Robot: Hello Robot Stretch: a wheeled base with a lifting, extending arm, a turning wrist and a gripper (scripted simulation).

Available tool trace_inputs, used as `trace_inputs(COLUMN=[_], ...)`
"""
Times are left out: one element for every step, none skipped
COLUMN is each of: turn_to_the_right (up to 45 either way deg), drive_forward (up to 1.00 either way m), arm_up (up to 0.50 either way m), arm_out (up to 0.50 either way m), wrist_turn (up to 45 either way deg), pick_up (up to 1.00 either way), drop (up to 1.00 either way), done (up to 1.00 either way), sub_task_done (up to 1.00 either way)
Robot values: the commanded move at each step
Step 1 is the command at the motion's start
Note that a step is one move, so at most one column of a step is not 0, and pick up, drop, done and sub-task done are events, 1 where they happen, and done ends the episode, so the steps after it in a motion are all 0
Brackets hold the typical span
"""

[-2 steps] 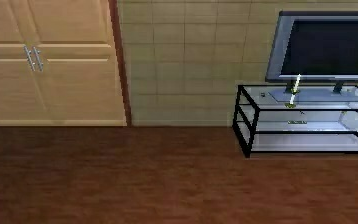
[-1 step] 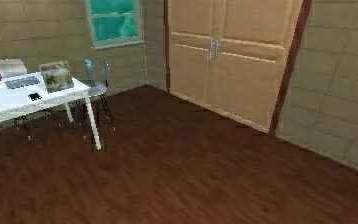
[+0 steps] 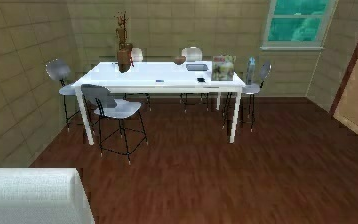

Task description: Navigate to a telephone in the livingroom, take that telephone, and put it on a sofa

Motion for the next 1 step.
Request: trace_inputs(turn_to_the_right=[-6.0], drive_forward=[0.00], arm_up=[0.00], arm_out=[0.00], wrist_turn=[0.0], pick_up=[0.00], drop=[0.00], done=[0.00], sub_task_done=[0.00])
